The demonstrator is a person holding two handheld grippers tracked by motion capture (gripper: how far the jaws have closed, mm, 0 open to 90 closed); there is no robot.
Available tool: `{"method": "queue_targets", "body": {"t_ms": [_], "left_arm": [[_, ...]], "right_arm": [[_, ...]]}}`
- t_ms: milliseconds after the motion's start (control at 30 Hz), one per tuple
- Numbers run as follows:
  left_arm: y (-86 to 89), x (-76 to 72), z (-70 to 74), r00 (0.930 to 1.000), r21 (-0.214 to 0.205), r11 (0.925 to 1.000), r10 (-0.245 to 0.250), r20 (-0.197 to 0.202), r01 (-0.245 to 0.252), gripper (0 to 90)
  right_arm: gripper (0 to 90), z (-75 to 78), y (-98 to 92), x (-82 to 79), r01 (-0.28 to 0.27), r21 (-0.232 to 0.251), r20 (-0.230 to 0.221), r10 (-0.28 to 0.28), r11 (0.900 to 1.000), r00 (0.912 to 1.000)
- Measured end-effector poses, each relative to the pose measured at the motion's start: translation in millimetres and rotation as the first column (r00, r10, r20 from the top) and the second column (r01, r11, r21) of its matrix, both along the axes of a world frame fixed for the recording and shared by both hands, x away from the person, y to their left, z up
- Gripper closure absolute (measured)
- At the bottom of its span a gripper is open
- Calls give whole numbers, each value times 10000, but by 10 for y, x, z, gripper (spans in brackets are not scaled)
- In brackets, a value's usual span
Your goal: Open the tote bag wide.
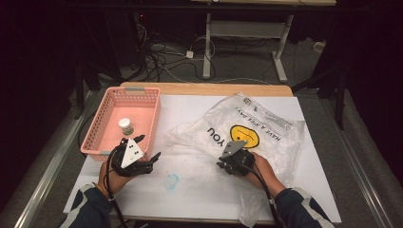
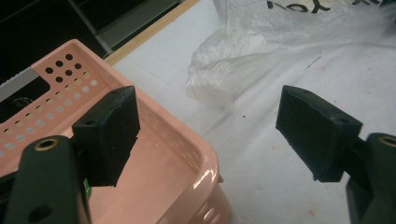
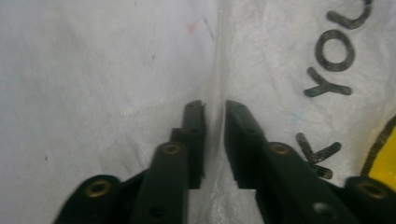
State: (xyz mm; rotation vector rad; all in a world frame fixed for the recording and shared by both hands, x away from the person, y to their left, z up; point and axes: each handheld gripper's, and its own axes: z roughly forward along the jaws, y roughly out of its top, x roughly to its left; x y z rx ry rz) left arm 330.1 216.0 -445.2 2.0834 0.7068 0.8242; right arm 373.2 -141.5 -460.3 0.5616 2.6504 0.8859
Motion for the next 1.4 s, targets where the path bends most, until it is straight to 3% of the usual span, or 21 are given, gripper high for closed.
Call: {"method": "queue_targets", "body": {"t_ms": [67, 300, 400, 500, 533, 733, 800, 933, 1000, 1100, 1200, 1233, 1300, 1400], "left_arm": [[-5, 0, 0, 10000, 28, 10000, -12, 7, 12, 211], [17, 6, 35, 9998, -9, 9999, 118, 130, -118, 210], [51, 35, 79, 9995, -206, 9994, 287, 147, -284, 210], [77, 73, 128, 9988, -266, 9985, 489, 101, -486, 210], [89, 80, 146, 9984, -261, 9981, 558, 125, -555, 210], [190, 172, 306, 9932, -121, 9932, 1161, 26, -1161, 209], [228, 233, 366, 9921, 190, 9920, 1251, -91, -1249, 209], [328, 471, 441, 9865, 851, 9849, 1553, -515, -1506, 209], [388, 613, 466, 9799, 970, 9804, 1798, -869, -1713, 209], [479, 781, 505, 9712, 937, 9774, 2007, -1285, -1896, 209], [554, 917, 501, 9617, 1115, 9743, 2129, -1726, -1957, 209], [574, 962, 482, 9543, 1204, 9718, 2238, -1980, -2030, 209], [622, 1069, 420, 9219, 1205, 9649, 2589, -2883, -2333, 209], [651, 1190, 322, 8952, 1984, 9454, 3116, -3186, -2585, 209]], "right_arm": [[900, 41, -20, 2, -5, 171, 130, 2, 9999, 9999], [900, 205, -69, -25, 369, 810, 1018, -451, 9960, 9938], [900, 333, -104, 10, 830, 1322, 1520, -1029, 9877, 9830], [900, 458, -112, 46, 1150, 1658, 2182, -1502, 9794, 9643], [900, 529, -109, 59, 1250, 1678, 2531, -1652, 9779, 9532], [900, 756, -149, 52, 1143, 2255, 2913, -1789, 9675, 9398], [900, 856, -166, 43, 1081, 2488, 3039, -1836, 9625, 9348], [900, 1033, -221, 42, 1099, 3180, 3327, -2194, 9417, 9172], [900, 1095, -237, 35, 1088, 3464, 3463, -2348, 9318, 9083], [900, 1171, -248, -9, 1033, 3725, 3958, -2585, 9223, 8812], [900, 1217, -246, -38, 955, 3873, 4112, -2645, 9170, 8723], [900, 1223, -240, -43, 942, 3859, 4148, -2638, 9177, 8708], [900, 1219, -230, -48, 924, 3849, 4138, -2612, 9183, 8721], [900, 1189, -206, -48, 882, 3744, 4149, -2519, 9231, 8743]]}}
